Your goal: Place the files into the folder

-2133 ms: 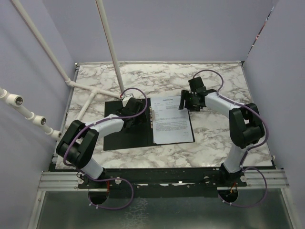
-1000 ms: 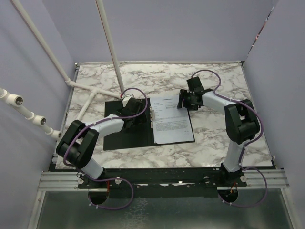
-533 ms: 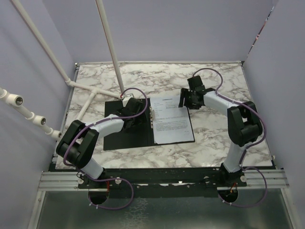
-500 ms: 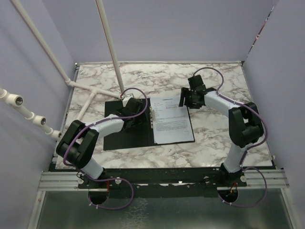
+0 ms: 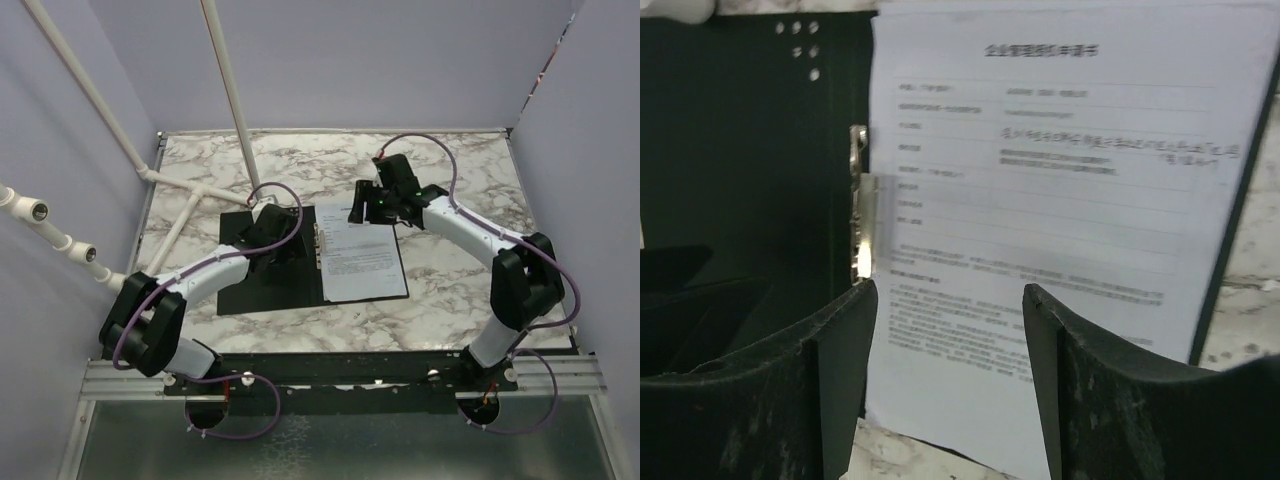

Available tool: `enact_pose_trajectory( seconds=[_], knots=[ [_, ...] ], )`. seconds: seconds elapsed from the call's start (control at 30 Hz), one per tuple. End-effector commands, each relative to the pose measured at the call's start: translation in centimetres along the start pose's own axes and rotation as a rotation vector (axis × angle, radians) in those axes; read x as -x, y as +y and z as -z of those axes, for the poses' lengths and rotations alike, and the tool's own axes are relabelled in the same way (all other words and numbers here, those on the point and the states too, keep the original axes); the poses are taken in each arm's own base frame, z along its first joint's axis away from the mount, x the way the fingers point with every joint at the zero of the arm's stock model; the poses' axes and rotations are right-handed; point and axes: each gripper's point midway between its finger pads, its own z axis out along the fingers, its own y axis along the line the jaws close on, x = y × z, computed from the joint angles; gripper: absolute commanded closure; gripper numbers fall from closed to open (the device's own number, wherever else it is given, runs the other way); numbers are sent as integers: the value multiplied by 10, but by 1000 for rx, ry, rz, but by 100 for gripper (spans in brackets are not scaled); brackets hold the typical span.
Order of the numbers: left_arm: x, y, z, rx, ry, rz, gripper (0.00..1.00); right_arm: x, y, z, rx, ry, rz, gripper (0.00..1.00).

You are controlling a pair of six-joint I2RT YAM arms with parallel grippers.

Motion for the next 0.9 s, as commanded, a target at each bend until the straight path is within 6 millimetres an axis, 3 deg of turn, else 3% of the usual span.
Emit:
enact_pose_trajectory(
  seconds=[0.0, 0.2, 0.47, 0.87],
  knots=[
    [15, 2, 29, 6, -45, -2, 1, -11, 40, -9, 48, 33, 26, 36],
    [34, 1, 59, -2, -88, -52, 1, -25, 69, -36, 26, 70, 62, 39],
    [46, -1, 95, -54, -122, -118, 1, -41, 69, -73, -63, 112, 70, 48],
    [39, 4, 102, -81, -123, -173, 1, -61, 80, -97, -82, 162, 81, 56]
  ],
)
